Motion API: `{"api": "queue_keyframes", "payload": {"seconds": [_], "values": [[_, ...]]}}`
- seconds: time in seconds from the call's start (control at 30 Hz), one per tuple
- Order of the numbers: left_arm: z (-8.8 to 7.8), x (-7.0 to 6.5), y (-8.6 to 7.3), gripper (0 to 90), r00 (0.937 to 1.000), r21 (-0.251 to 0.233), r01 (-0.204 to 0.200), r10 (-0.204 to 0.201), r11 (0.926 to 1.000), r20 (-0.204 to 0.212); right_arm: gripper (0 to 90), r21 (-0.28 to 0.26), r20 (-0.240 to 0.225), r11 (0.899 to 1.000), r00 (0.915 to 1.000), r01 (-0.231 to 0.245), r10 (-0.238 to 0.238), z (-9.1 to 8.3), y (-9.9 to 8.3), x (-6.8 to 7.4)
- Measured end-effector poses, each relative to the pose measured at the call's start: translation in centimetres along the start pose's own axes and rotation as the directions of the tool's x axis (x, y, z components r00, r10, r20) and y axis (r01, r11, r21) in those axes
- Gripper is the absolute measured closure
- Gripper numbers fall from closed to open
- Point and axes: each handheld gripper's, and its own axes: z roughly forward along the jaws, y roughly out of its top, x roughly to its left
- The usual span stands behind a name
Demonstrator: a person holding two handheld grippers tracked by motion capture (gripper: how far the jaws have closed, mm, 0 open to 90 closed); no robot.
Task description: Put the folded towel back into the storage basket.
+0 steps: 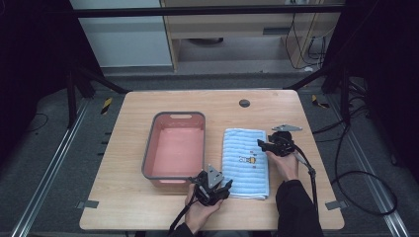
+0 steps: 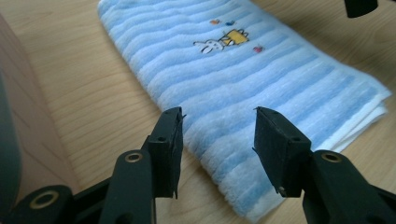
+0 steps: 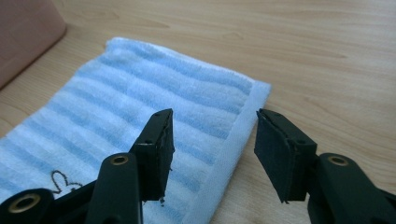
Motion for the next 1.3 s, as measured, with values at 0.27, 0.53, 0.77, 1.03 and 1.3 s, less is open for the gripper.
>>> {"api": "queue_keyframes", "payload": {"seconds": [0.27,0.53,0.77,1.03,1.3], "values": [[0.8,0.2,-0.9,54.0,0.9995,0.05,0.028,-0.028,0.9983,-0.014,47.3,0.043,0.007,0.999,1.0,0.005,-0.005,1.0,-0.5,0.1],[1.2,0.2,-1.3,58.0,0.9992,0.062,0.041,-0.041,0.9972,-0.006,50.2,0.082,0.002,0.997,1.0,0.006,-0.006,1.6,-0.9,0.1],[1.4,0.2,-1.3,67.0,0.9973,0.061,0.072,-0.073,0.9956,0.013,61.3,0.077,-0.016,0.997,0.9999,-0.002,0.004,1.6,-1.1,0.2],[1.5,0.2,-1.1,81.3,0.9951,0.062,0.097,-0.098,0.9933,0.016,80.2,0.071,-0.054,0.997,0.9982,-0.021,0.025,1.5,-1.2,0.2],[1.0,0.5,-0.8,85.3,0.9924,0.038,0.121,-0.122,0.9919,0.018,81.7,0.048,-0.069,0.999,0.9975,-0.012,0.016,0.6,-0.8,0.1]]}}
